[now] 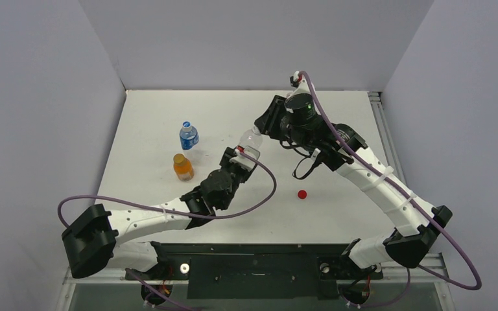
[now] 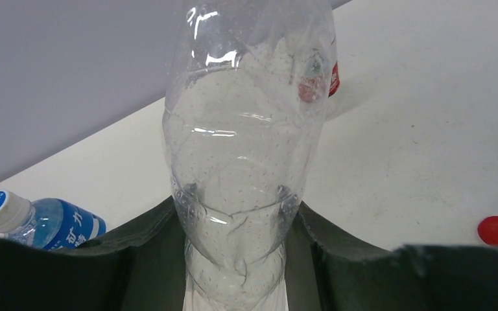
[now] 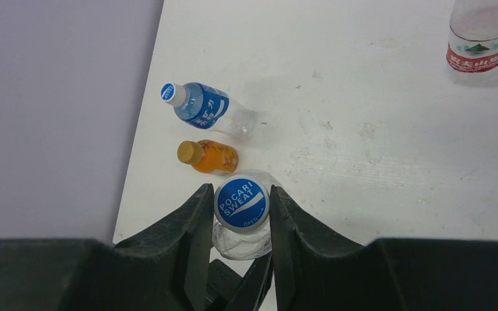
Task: Screw on the bottle caps
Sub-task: Screw the bottle cap onto the plastic bottle.
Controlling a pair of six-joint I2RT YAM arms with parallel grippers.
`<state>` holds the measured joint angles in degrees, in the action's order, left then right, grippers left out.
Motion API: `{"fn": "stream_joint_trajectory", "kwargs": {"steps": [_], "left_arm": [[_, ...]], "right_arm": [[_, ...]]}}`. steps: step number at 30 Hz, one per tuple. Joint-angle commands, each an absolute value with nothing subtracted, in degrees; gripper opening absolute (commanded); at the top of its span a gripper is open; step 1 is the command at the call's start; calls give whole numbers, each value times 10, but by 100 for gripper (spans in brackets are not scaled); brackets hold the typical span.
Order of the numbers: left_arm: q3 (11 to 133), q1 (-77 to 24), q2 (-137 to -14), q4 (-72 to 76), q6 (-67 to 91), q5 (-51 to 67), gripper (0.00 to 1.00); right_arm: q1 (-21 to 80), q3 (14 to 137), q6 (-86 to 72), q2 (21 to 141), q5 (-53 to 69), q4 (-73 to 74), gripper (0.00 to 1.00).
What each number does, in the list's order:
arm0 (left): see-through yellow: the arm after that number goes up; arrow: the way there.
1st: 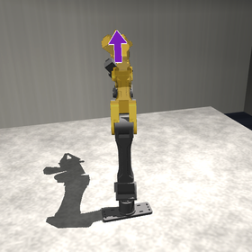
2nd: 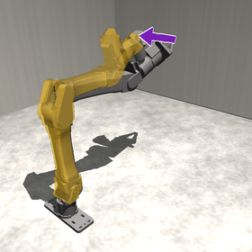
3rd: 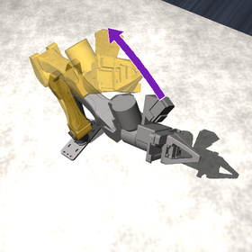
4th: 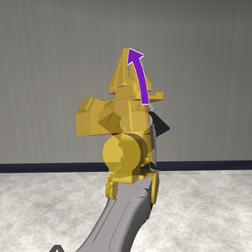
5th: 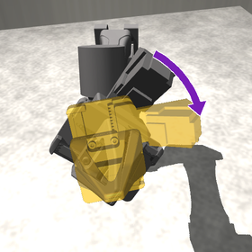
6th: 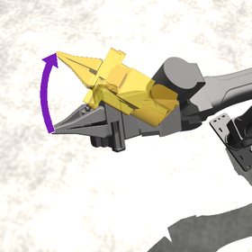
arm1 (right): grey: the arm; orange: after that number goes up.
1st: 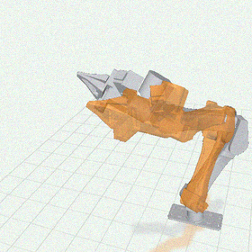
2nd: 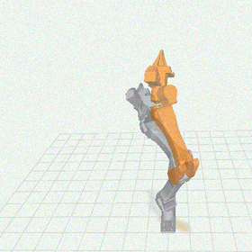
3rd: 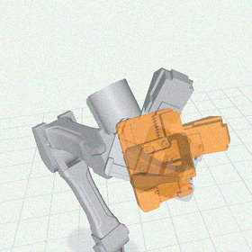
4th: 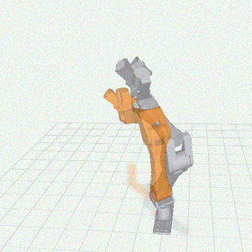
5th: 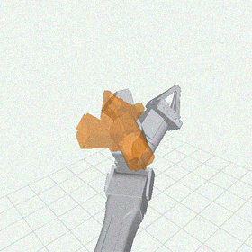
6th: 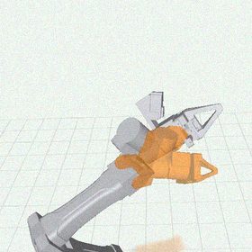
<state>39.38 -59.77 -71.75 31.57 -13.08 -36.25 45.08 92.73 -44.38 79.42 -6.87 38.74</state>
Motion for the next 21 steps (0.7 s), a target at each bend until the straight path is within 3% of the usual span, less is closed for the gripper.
{"fn": "stream_joint_trajectory", "kwargs": {"steps": [1, 6, 21], "left_arm": [[462, -601, -734, 484, -150, -424, 0], [467, -601, -758, 477, -148, -422, 0], [428, -598, -776, 425, -80, -381, 0]], "right_arm": [[480, 934, -512, 826, -52, 481, 3], [481, 966, -522, 839, -72, 500, 9], [489, 1027, -505, 831, -114, 540, 52]]}}
